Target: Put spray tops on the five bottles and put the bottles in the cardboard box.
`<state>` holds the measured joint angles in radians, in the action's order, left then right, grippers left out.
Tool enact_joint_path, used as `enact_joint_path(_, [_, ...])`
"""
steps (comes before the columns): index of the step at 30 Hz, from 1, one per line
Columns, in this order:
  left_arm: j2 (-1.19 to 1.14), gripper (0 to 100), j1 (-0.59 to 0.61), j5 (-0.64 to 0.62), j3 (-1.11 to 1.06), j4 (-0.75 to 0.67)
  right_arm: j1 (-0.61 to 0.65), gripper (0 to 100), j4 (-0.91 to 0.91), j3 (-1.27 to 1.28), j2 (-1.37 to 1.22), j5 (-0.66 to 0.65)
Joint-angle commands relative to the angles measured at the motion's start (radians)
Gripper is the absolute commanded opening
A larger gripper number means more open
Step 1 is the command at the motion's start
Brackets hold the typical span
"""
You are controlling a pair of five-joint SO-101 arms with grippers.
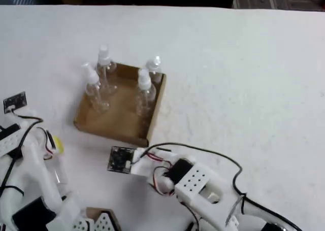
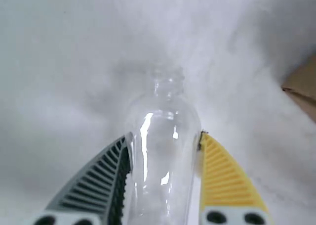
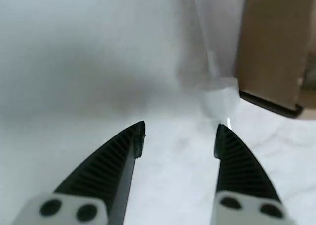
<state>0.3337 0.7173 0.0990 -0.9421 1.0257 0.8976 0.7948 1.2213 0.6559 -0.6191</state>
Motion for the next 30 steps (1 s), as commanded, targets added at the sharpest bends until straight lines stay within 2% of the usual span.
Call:
enact_joint_path(1, [-0.007,2,0.015,0.043,0.023,-0.028,0.012,18.7,-0.036,-0.032,-0.062,-0.029])
enact_joint_path(6, [-0.007,2,0.012,0.048,0.011,-0.034,0.012,18.5,-0.024,-0.035,-0.062,-0.031])
enact_joint_path(12, [-0.007,2,0.012,0.049,0.009,-0.034,-0.010,18.4,0.111,-0.083,0.084,-0.031])
enact_joint_path(19, [-0.007,2,0.012,0.051,0.008,-0.034,-0.062,18.5,0.093,-0.083,0.206,-0.032])
enact_joint_path(22, [-0.007,2,0.012,0.051,0.008,-0.034,-0.064,18.7,0.088,-0.083,0.182,-0.034])
enact_joint_path(30, [-0.007,2,0.012,0.052,0.008,-0.034,-0.064,18.4,-0.068,-0.089,-0.065,-0.109])
